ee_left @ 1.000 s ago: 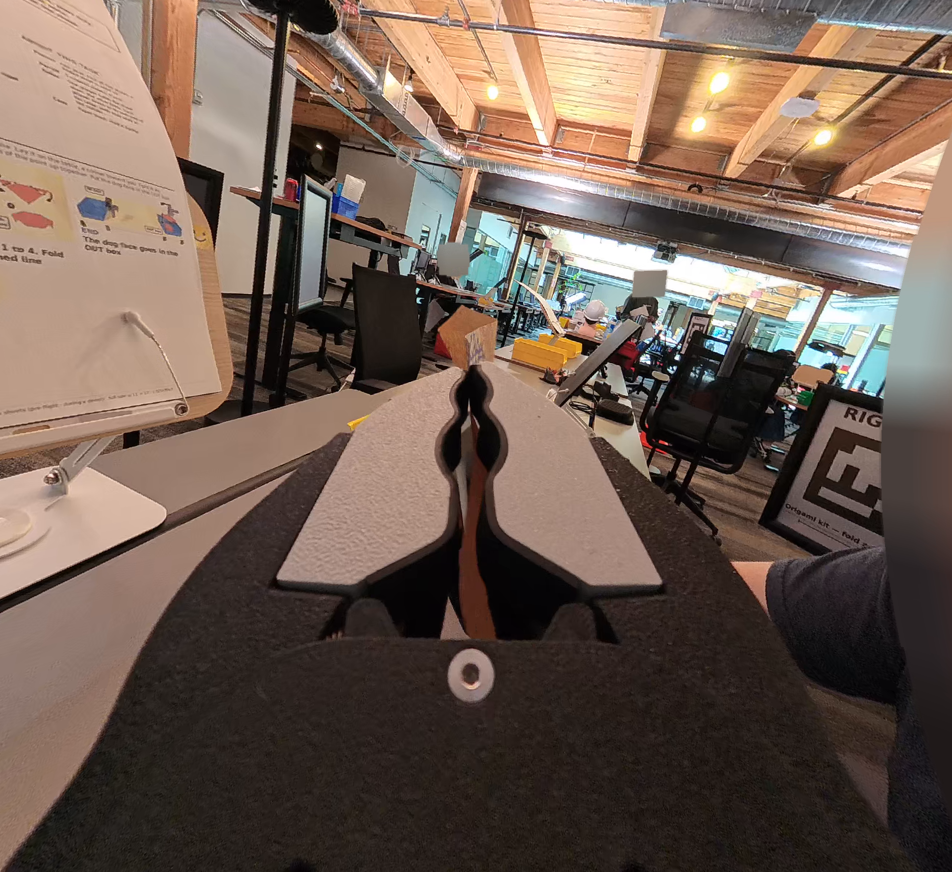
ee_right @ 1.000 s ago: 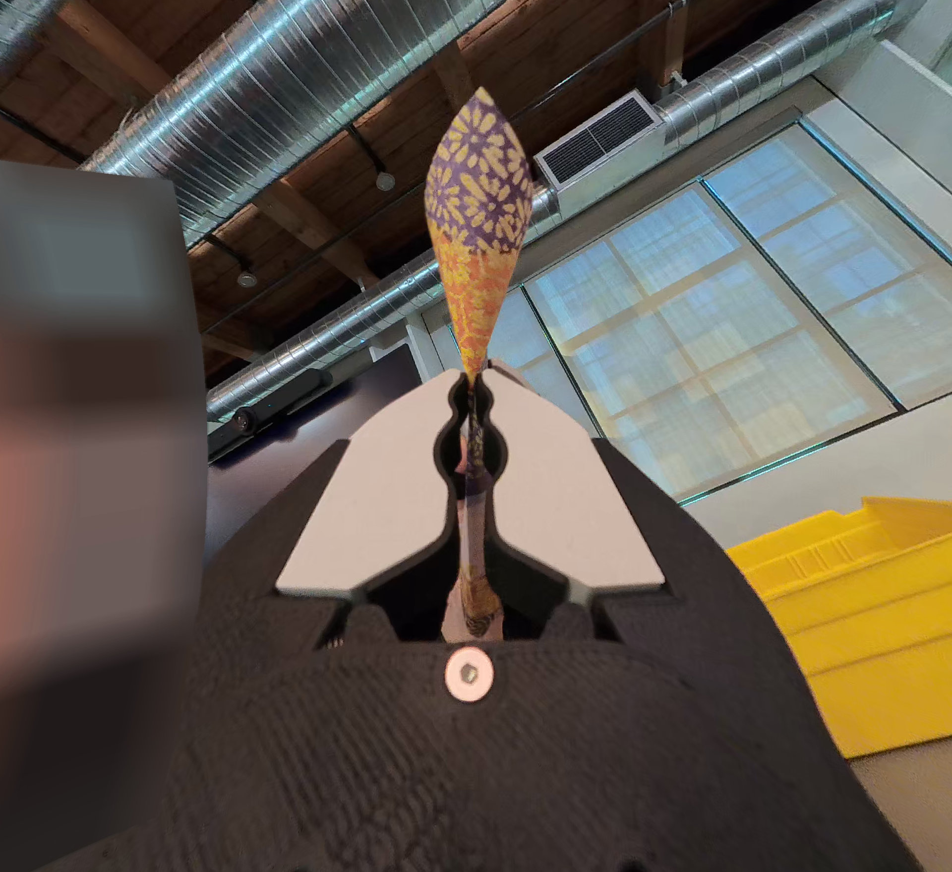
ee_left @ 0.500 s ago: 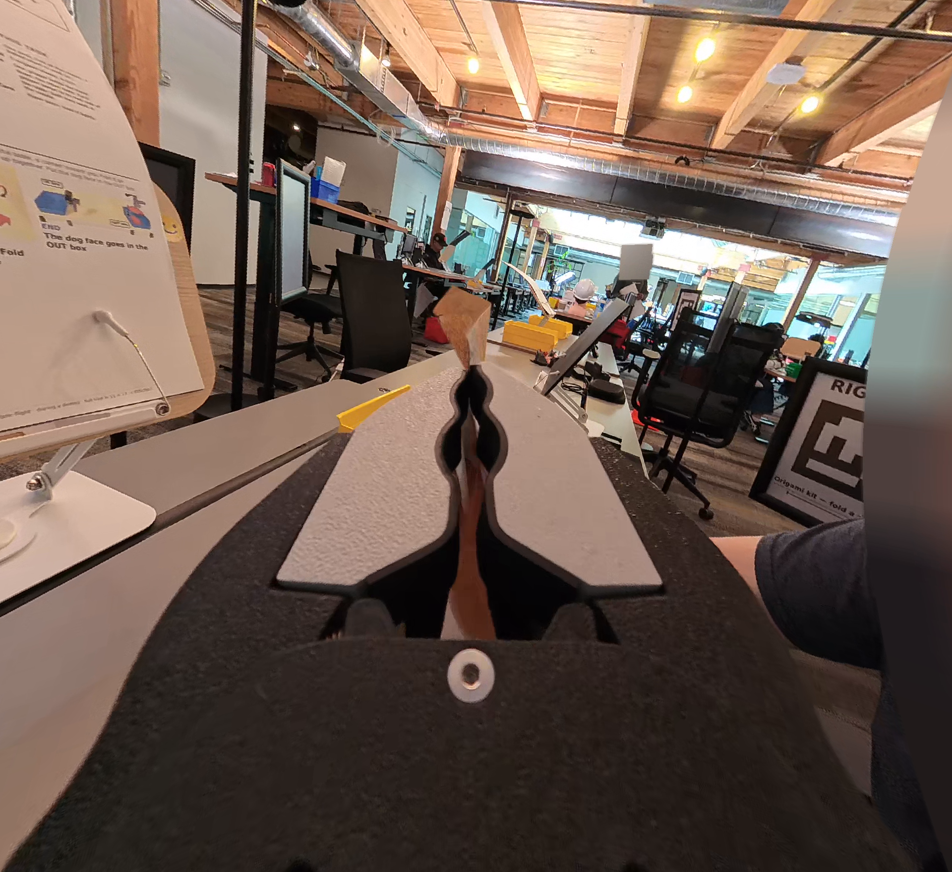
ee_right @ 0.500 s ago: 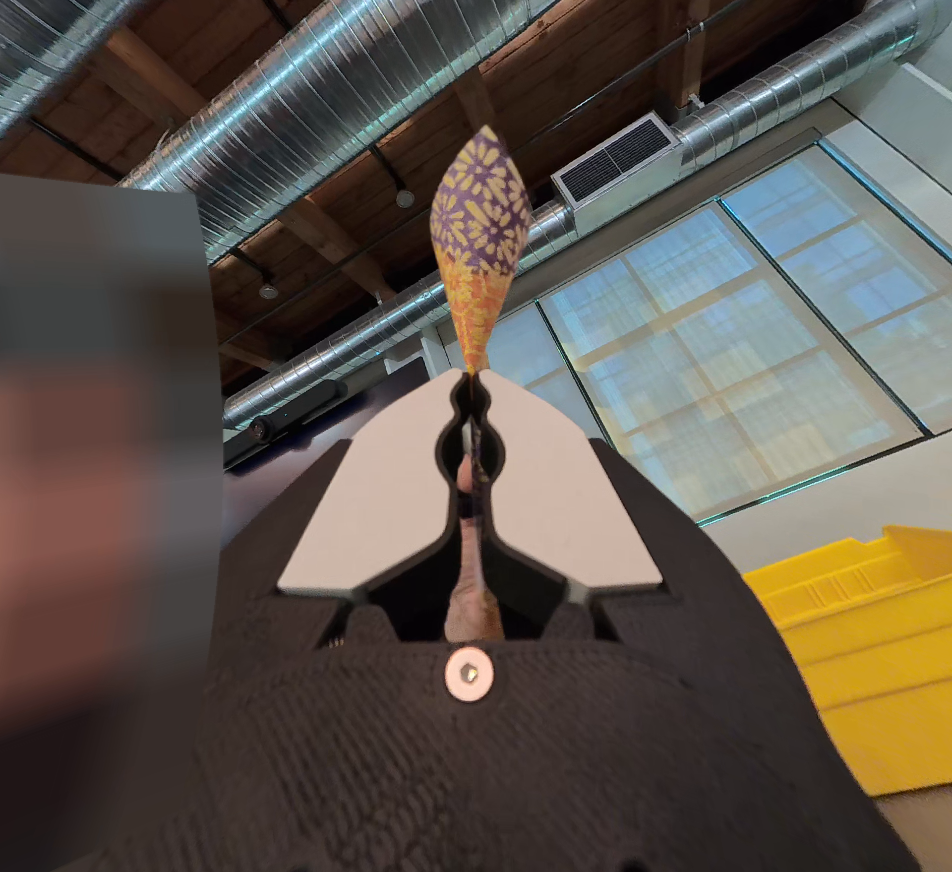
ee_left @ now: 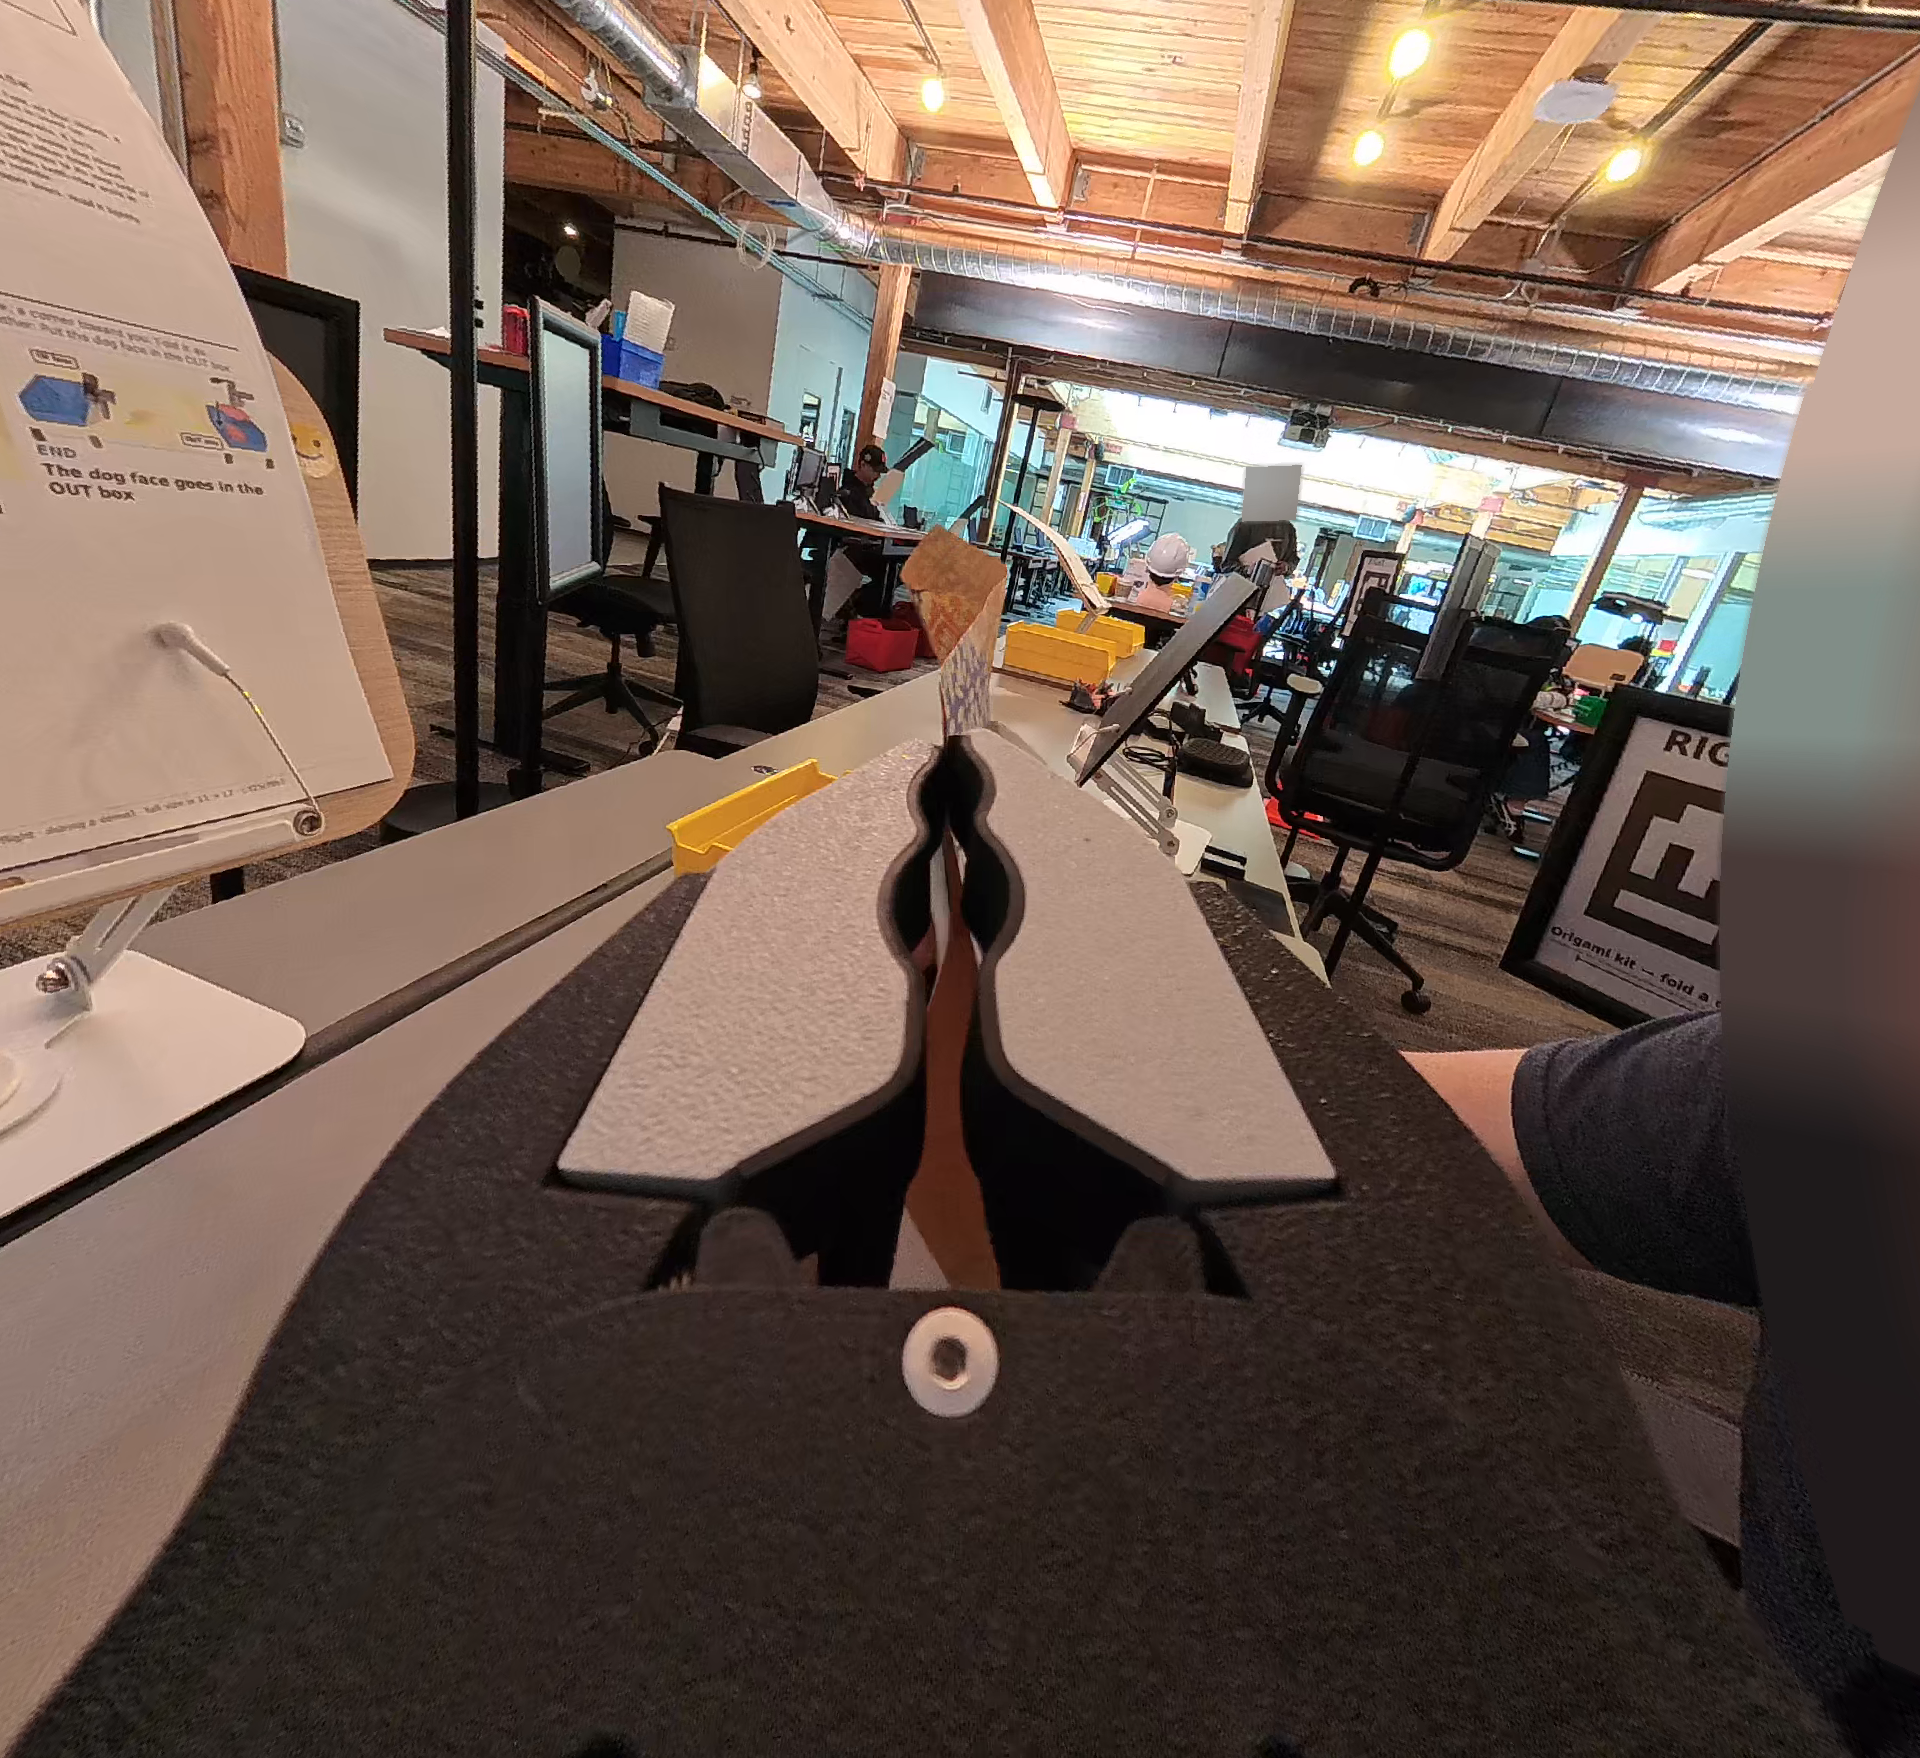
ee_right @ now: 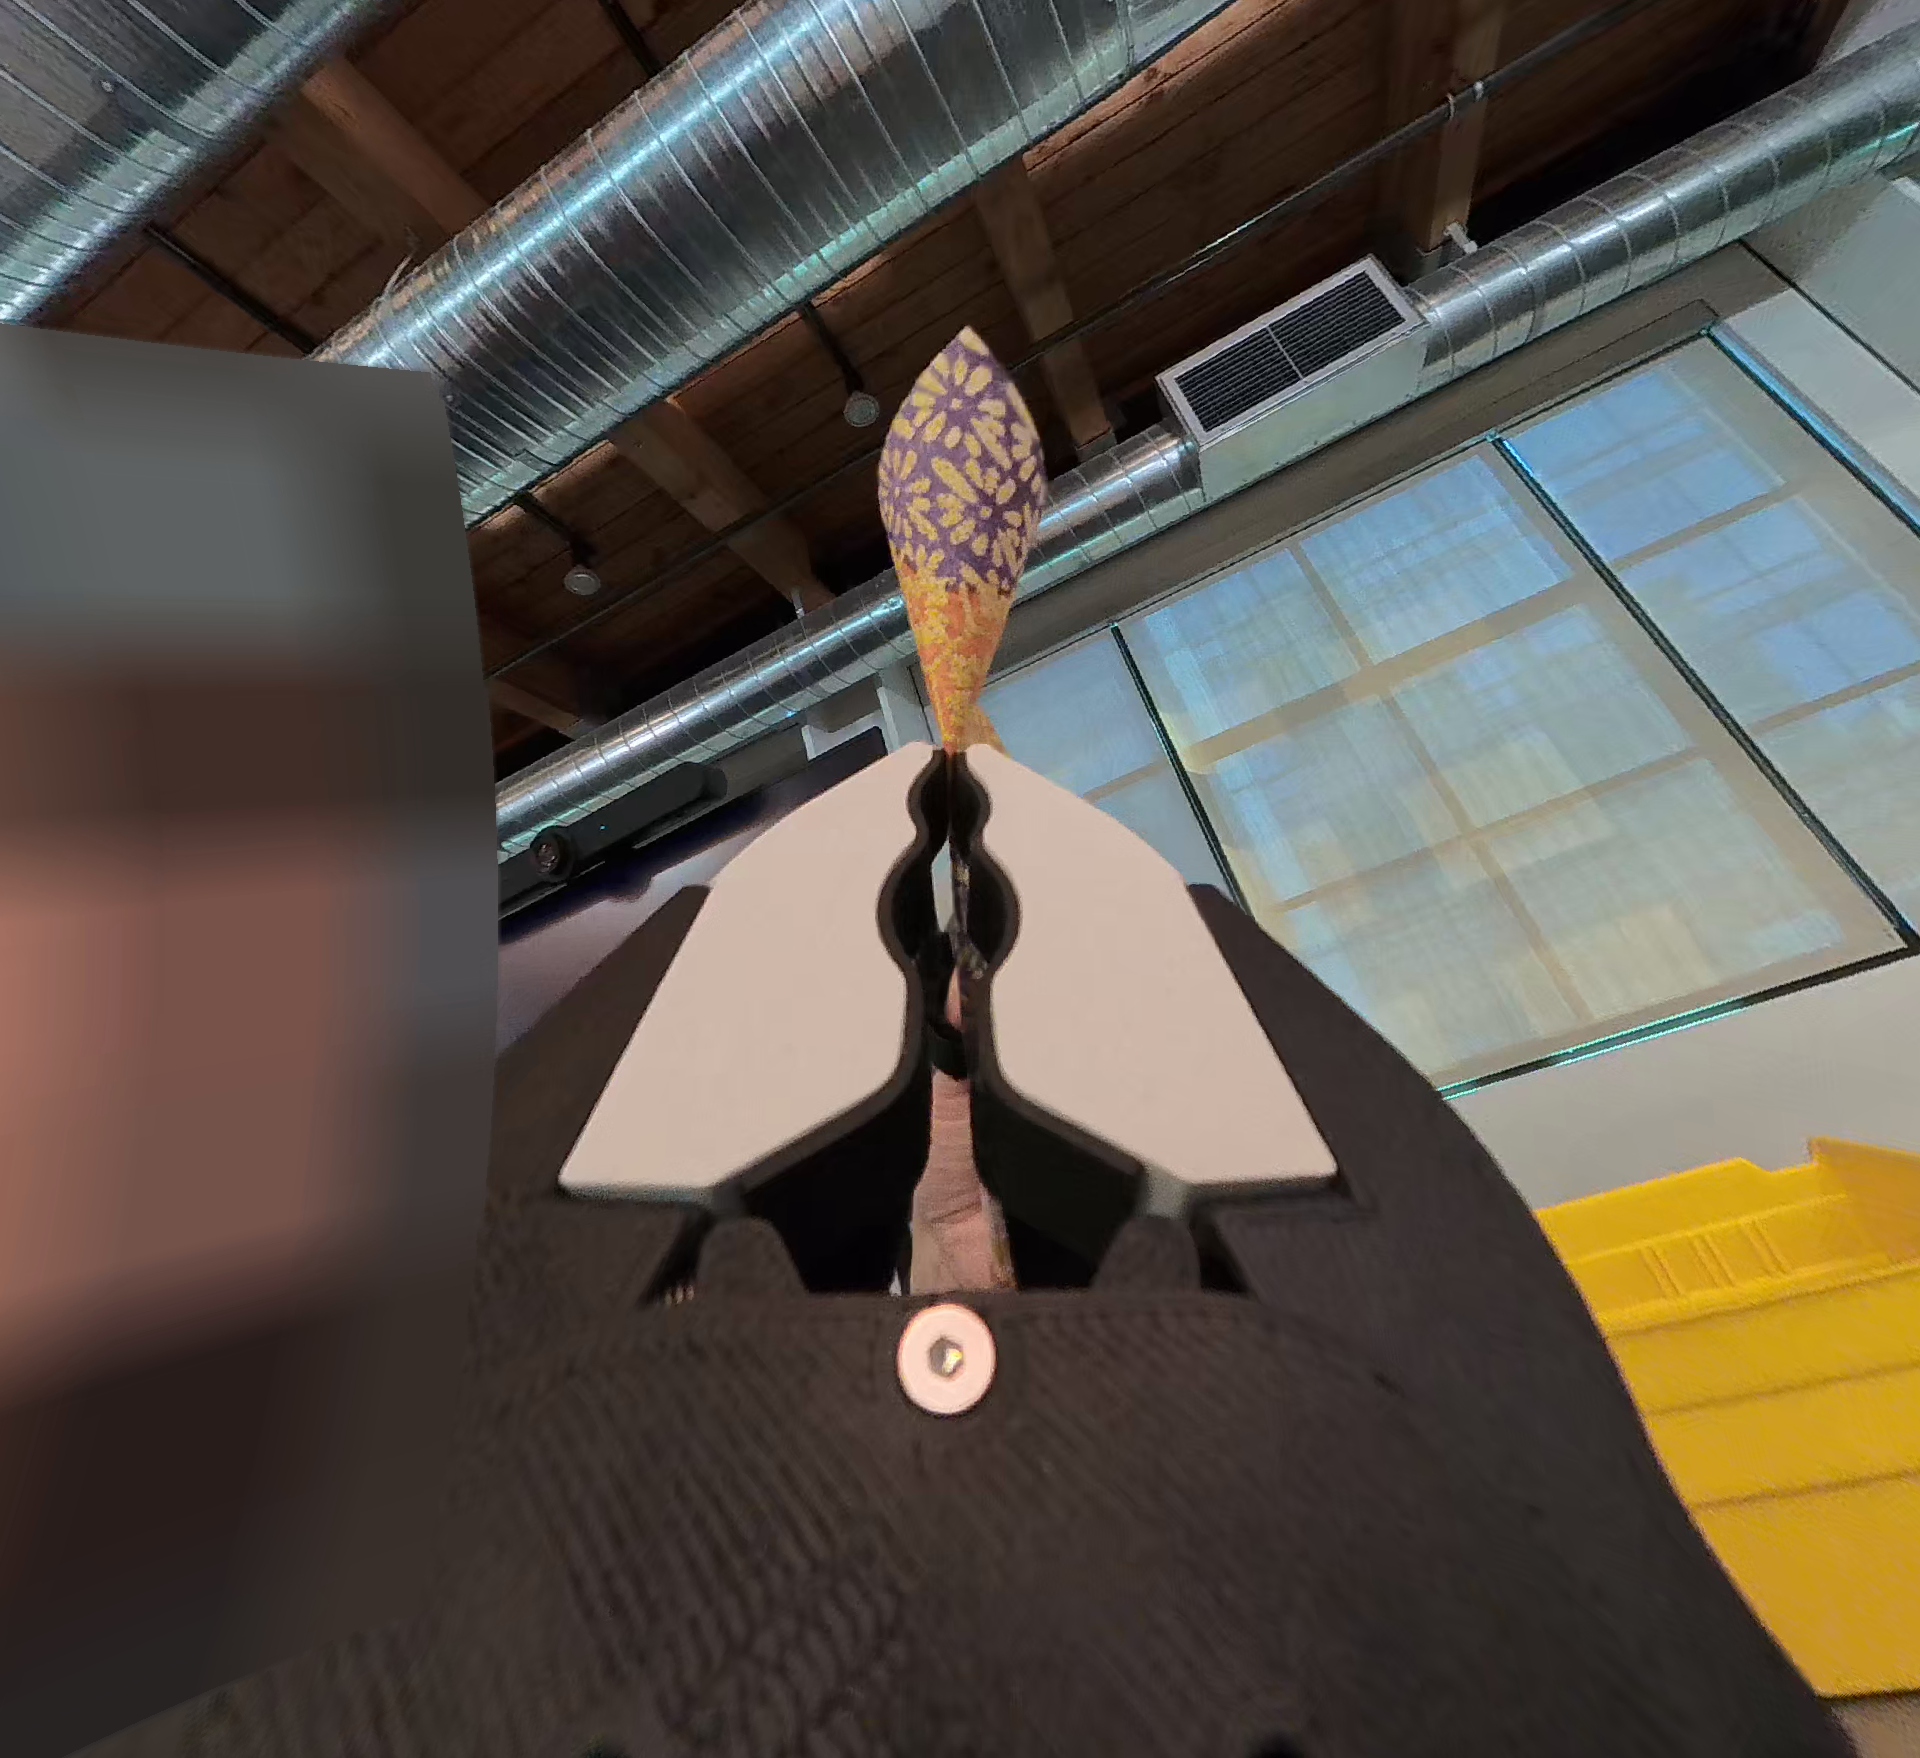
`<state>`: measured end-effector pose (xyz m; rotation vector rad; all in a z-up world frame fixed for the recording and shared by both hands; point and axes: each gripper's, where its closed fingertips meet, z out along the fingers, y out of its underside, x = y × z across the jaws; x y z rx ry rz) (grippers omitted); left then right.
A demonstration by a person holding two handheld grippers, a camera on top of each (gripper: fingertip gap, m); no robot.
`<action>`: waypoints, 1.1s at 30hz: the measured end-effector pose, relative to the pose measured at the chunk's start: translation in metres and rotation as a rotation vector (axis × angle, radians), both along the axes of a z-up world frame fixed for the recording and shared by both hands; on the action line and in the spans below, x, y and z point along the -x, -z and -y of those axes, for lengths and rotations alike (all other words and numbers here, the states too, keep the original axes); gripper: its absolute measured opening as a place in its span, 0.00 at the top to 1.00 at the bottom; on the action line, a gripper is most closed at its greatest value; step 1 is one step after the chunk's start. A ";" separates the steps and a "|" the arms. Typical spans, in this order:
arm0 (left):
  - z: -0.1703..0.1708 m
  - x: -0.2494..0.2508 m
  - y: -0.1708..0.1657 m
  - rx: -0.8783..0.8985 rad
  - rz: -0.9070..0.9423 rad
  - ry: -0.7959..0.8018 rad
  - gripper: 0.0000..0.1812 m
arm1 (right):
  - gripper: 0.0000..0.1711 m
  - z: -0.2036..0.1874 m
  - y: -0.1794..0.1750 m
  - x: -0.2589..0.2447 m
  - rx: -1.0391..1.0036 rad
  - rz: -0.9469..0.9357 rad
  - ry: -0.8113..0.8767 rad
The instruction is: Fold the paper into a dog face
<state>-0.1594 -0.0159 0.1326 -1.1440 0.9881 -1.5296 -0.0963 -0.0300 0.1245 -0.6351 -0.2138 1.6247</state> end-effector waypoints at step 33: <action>0.006 -0.007 0.008 0.001 -0.040 0.043 1.00 | 0.99 -0.001 -0.011 -0.024 0.005 -0.032 0.061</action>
